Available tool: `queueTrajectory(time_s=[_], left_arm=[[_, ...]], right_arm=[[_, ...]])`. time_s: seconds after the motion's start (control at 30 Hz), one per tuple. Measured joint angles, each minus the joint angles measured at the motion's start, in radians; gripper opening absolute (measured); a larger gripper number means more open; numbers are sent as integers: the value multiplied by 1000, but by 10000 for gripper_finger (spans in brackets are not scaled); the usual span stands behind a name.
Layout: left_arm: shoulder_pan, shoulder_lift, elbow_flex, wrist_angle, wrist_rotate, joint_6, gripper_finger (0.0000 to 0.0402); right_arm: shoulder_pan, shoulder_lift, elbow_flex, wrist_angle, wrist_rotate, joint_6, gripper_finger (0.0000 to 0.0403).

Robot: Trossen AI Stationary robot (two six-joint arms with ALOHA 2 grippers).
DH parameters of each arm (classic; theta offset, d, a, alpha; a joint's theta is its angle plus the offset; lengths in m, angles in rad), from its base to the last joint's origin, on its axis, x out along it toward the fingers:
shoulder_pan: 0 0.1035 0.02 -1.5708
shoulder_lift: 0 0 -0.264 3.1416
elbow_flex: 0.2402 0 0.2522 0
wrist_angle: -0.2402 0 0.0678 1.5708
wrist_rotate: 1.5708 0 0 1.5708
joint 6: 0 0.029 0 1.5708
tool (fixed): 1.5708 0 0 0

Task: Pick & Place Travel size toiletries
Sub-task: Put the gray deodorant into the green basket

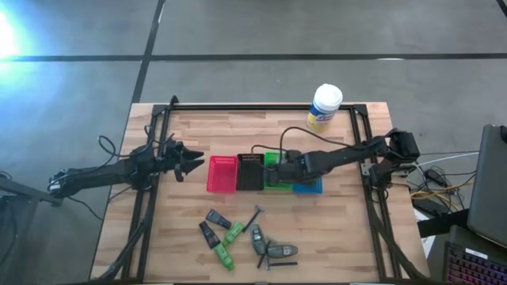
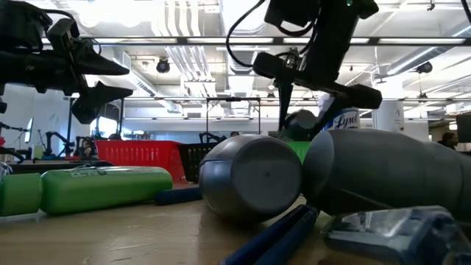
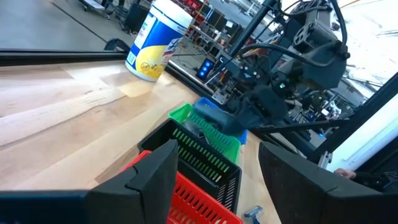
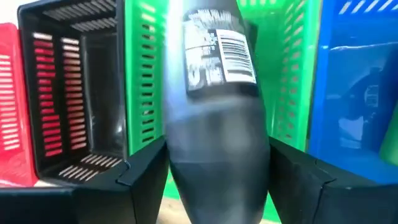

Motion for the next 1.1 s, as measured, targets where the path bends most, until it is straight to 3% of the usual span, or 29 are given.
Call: queueTrajectory(time_s=[0.3,0.5,0.83,1.1], left_arm=[[0,4,0,-2,0,0,229],[0,4,0,-3,0,0,229],[0,4,0,-3,0,0,229],[0,4,0,-3,0,0,229]], right_arm=[[4,-5,24,-60,-5,-34,307],[82,-12,91,-66,-79,-314,335],[327,-10,118,-71,-273,-671,322],[502,-9,118,-70,-186,-848,325]])
